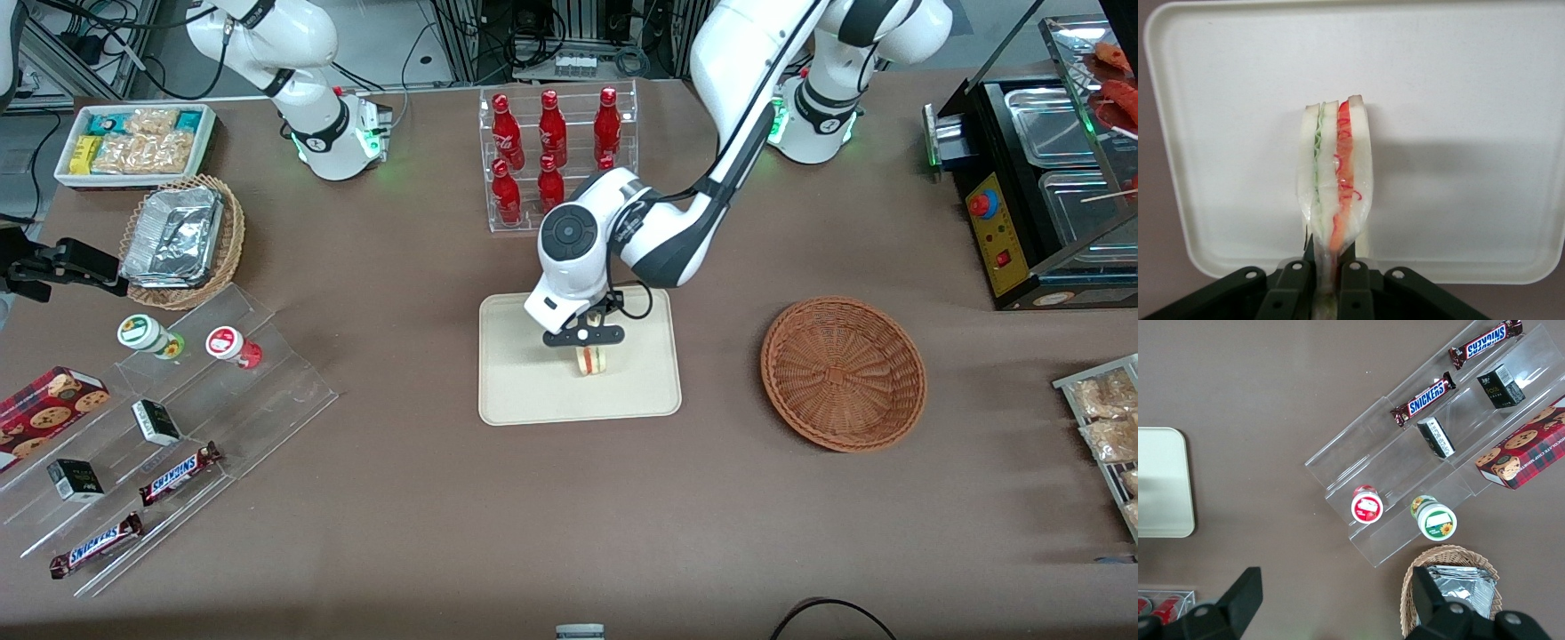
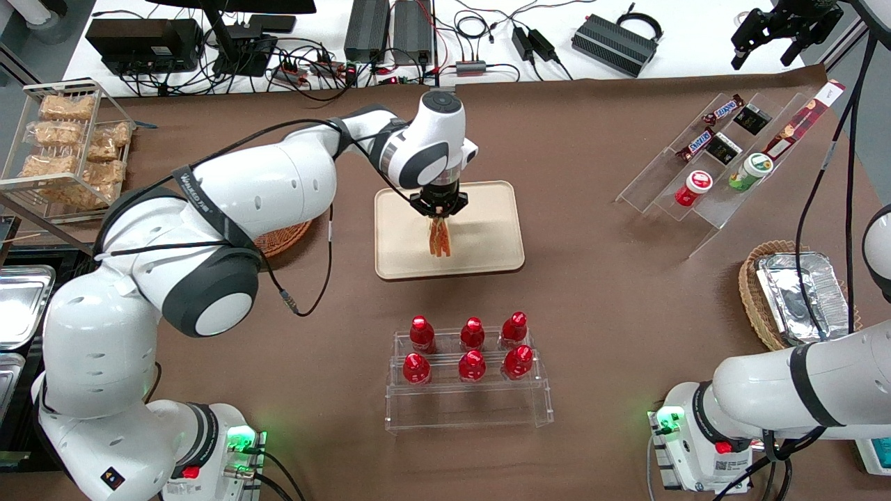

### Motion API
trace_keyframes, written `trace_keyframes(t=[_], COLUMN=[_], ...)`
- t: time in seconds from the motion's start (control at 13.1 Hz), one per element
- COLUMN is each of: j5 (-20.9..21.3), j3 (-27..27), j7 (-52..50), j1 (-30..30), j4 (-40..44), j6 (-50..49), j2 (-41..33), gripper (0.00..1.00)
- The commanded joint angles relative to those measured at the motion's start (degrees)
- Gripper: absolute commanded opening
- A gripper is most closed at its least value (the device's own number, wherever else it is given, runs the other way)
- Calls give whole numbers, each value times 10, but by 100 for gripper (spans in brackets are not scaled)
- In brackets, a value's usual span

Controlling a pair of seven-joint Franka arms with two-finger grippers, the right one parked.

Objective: Place sandwich from basket to tray
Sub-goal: 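Lower the sandwich upright onto the tray and open the left gripper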

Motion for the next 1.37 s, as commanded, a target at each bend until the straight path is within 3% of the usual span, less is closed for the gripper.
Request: trace_keyframes(t=[0.0,0.38,0.46,0.53,0.61,1.3], j5=[-1,0,1,1,1,-5], j3=[8,8,8,9,9,13], j7=[-6,-7,-7,1,-3,-10], j1=[-16,-18,-18,-18,-17,30], j4=[13,13,13,13,15,21], j6=[11,19,19,18,18,-68], j2=[18,31,31,30,27,-76], gripper=[0,0,37,95,100,100])
